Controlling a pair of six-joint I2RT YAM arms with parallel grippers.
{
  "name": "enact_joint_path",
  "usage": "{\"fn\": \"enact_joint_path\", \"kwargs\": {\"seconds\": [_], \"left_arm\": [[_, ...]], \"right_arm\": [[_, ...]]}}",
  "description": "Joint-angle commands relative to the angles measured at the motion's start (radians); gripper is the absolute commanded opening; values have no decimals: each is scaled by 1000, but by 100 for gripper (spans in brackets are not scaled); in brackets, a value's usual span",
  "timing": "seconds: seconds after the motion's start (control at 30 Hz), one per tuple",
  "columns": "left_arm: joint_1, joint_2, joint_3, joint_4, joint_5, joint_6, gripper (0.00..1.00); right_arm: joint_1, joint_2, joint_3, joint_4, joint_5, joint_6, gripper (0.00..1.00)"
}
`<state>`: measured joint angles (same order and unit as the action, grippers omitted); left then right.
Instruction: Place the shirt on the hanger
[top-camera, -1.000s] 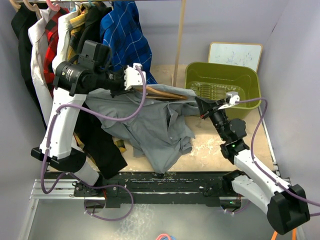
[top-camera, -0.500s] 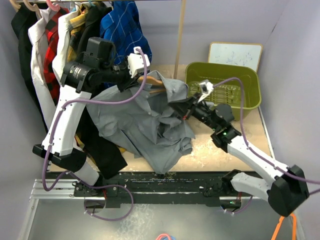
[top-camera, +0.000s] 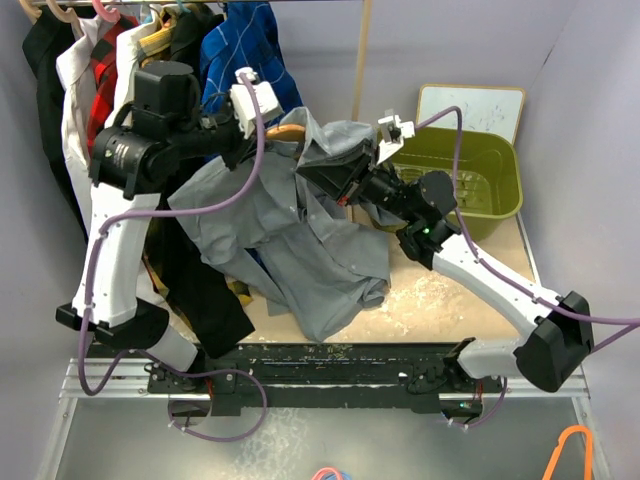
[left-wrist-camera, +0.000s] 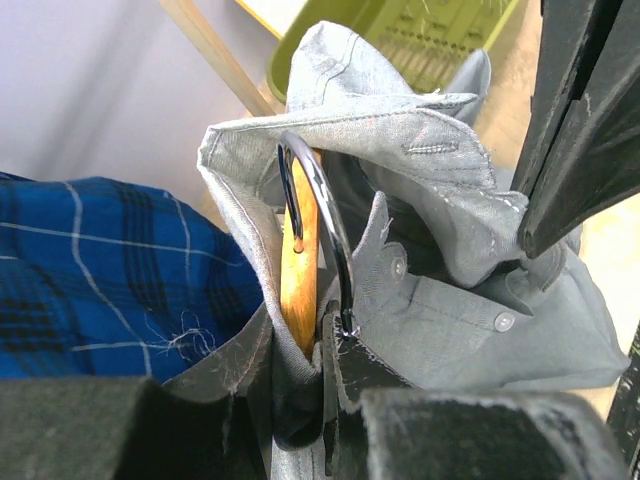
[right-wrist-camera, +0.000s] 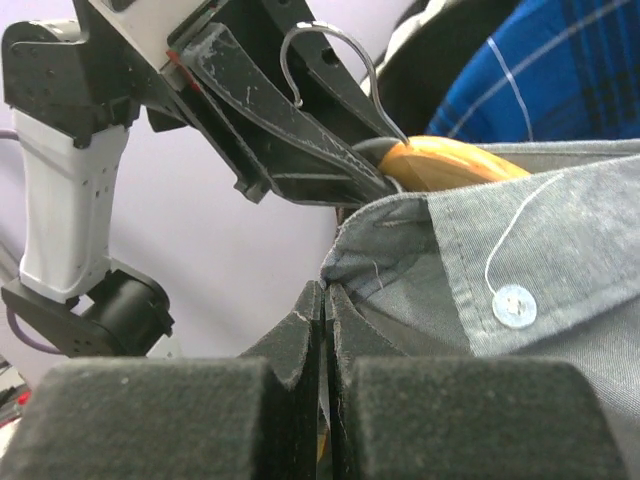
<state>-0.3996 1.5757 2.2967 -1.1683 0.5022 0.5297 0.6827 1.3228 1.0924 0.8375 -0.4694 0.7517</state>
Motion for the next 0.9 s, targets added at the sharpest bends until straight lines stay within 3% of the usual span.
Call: {"fn": "enact_joint_path", "kwargs": {"seconds": [0.0, 0.1, 0.17, 0.2, 0.3, 0.37, 0.4, 0.47, 0.5, 0.53, 0.73, 0.8, 0.87], "left_arm": [[14, -70, 92, 114, 7, -19, 0], [19, -88, 73, 105, 19, -9, 0], [27, -103, 43, 104, 38, -5, 0], [29, -110, 31, 105, 44, -6, 0], [38, -132, 5, 113, 50, -8, 0], [43, -141, -4, 113, 60, -9, 0], [44, -145, -6, 110, 70, -4, 0], [48, -153, -14, 86, 119, 23, 0], [48, -159, -20, 65, 149, 53, 0], [48, -166, -30, 37, 175, 91, 0], [48, -227, -200, -80, 263, 334, 0], [47, -246, -251, -135, 302, 440, 0], [47, -255, -284, -203, 338, 555, 0]], "right_arm": [[7, -28, 8, 56, -90, -17, 0], [6, -46, -104, 62, -124, -45, 2], [6, -59, -161, 43, -153, -80, 19], [6, -67, -185, 28, -163, -102, 22], [6, -108, -264, -16, -129, -162, 1], [6, -139, -329, 27, -95, -170, 2], [7, -154, -357, 55, -89, -170, 15], [7, -189, -374, 52, -85, -196, 54], [8, -225, -367, 8, -73, -269, 89], [8, -277, -359, -49, -35, -358, 99], [5, -493, -282, -379, 200, -790, 100], [-10, -508, -273, -405, 267, -849, 100], [-72, -500, -274, -411, 203, -838, 100]]}}
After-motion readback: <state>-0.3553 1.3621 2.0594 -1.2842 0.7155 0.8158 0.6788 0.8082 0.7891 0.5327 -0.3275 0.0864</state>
